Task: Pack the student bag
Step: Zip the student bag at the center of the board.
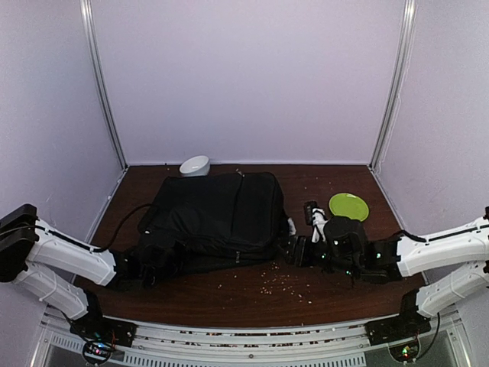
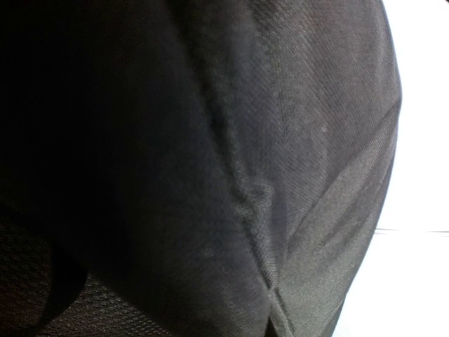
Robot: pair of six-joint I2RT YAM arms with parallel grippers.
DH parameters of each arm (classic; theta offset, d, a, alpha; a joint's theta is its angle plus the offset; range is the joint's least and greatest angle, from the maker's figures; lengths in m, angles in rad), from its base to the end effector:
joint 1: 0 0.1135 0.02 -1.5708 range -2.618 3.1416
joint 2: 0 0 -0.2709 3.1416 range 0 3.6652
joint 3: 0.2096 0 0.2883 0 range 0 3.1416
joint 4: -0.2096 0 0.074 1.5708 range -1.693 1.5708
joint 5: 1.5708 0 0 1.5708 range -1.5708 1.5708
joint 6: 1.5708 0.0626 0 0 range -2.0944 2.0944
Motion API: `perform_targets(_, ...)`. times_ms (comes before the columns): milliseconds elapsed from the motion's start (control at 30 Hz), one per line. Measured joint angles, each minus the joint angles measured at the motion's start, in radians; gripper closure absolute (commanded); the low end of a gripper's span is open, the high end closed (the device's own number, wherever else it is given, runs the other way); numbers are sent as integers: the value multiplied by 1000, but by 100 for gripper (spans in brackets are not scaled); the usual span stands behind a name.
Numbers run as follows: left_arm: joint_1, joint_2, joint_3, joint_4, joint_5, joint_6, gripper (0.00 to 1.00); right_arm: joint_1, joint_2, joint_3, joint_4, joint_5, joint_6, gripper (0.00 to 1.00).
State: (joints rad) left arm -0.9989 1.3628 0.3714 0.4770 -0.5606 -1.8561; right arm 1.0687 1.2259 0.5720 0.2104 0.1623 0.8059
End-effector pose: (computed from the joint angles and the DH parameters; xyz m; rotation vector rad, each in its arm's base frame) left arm 0.1791 -0.2168 0.1129 -1.2487 1.8450 -1.1785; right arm 0.1587 0.2681 0.1863 -0.1730 2.1571 0.9969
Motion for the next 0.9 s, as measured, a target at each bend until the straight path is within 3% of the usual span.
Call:
perform_targets(233, 0, 7, 17, -11, 10, -3, 100, 100, 179, 9, 132, -35, -60, 50)
perform_targets(433, 5, -22, 37, -79, 29, -5, 100, 126, 376, 124, 212, -35, -77, 52)
perform_targets(900, 10, -80, 50, -177, 69, -4, 100, 138, 551, 255, 263, 39, -38, 66)
